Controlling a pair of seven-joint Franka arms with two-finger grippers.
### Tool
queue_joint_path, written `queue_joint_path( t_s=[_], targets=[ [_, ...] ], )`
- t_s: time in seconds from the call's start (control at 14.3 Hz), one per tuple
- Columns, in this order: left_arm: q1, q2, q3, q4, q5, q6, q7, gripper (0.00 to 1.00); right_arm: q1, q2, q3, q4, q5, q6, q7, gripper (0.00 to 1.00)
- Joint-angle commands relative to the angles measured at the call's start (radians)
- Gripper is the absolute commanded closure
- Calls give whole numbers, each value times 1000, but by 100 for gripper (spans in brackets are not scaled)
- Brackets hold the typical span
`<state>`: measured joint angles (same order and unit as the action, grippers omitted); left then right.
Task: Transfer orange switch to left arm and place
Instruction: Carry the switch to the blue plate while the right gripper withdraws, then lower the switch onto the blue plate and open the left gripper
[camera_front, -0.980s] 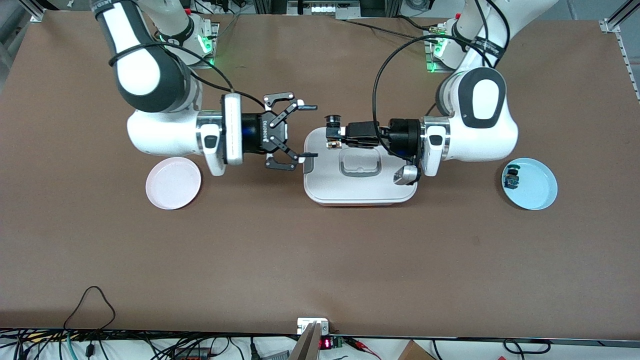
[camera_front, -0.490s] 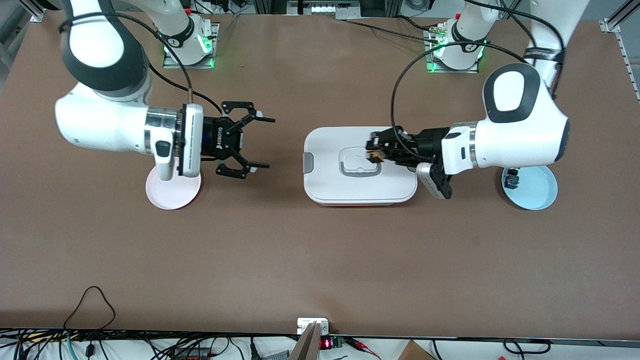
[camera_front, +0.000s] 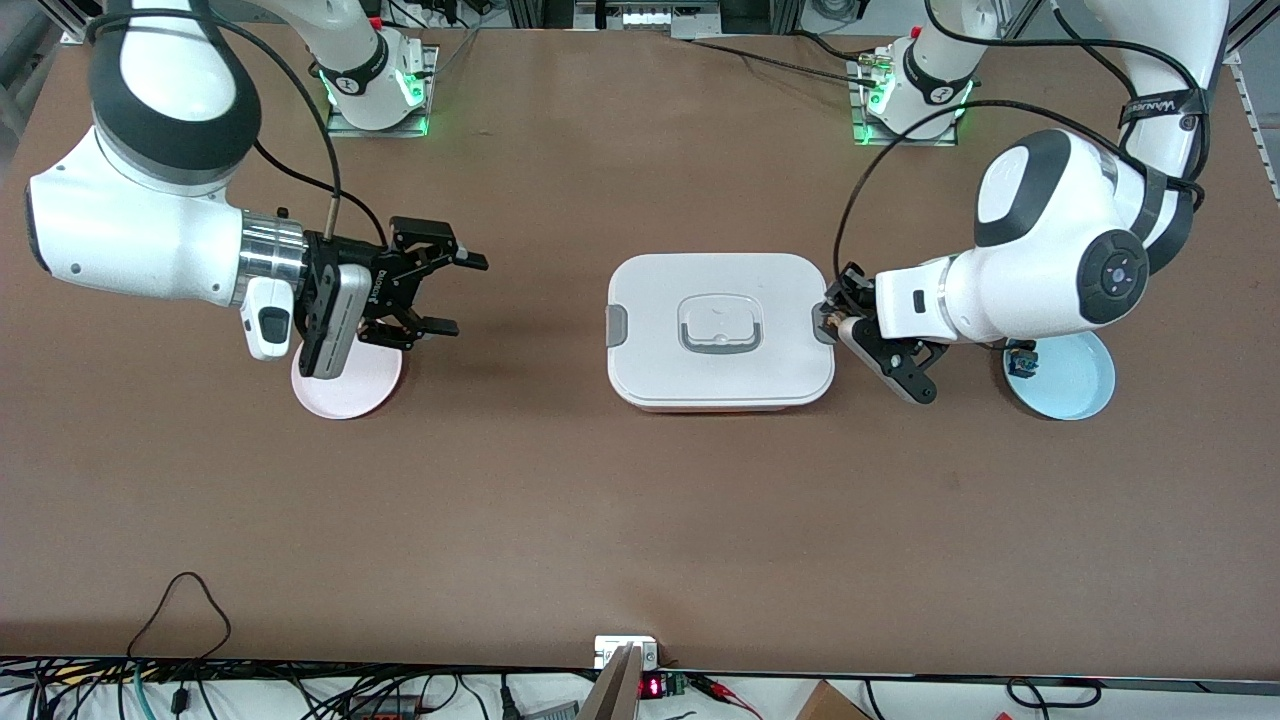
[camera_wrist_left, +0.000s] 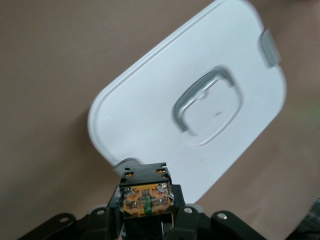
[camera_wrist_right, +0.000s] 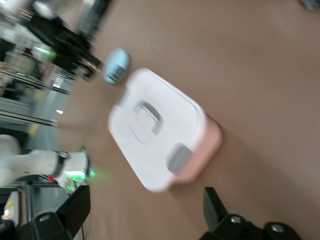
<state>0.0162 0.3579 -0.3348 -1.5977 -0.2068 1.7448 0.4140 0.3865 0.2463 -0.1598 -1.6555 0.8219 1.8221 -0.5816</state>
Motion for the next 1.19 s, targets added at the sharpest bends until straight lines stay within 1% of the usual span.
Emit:
queue_joint_path(
  t_s=[0.0, 0.21, 0.35, 0.49, 0.56, 0.63, 0.7, 0.84, 0.91, 0.98, 1.12],
  targets=[
    [25, 24, -3, 27, 111, -43, 60, 83, -9, -21, -15, -7, -198, -33, 252, 0],
    [44, 45, -3, 27, 288, -50, 164, 83, -11, -32, -18, -9, -479, -46, 507, 0],
    [80, 78, -3, 27, 422, -42, 302, 82, -12, -36, -20, 0, -620, -99, 638, 0],
    [129, 108, -3, 28, 521, -16, 449, 82, -18, -62, -38, 22, -812, -147, 648, 0],
    [145, 113, -3, 27, 558, 5, 536, 82, -26, -70, -43, 42, -864, -168, 623, 0],
    [175, 127, -3, 19, 591, 27, 616, 82, -67, -84, -49, 57, -889, -172, 612, 0],
    [220, 143, -3, 18, 616, 45, 688, 82, -140, -85, -38, 63, -880, -167, 617, 0],
    [300, 190, -3, 6, 630, 103, 865, 83, -237, -101, 15, 75, -876, -159, 626, 0],
    [329, 196, -1, -26, 642, 148, 935, 83, -263, -108, 25, 77, -876, -159, 634, 0],
    [353, 194, -1, -69, 671, 194, 963, 83, -273, -125, 25, 79, -877, -158, 625, 0],
    [441, 197, -3, -145, 687, 269, 973, 82, -291, -162, 22, 74, -876, -176, 621, 0]
  ],
)
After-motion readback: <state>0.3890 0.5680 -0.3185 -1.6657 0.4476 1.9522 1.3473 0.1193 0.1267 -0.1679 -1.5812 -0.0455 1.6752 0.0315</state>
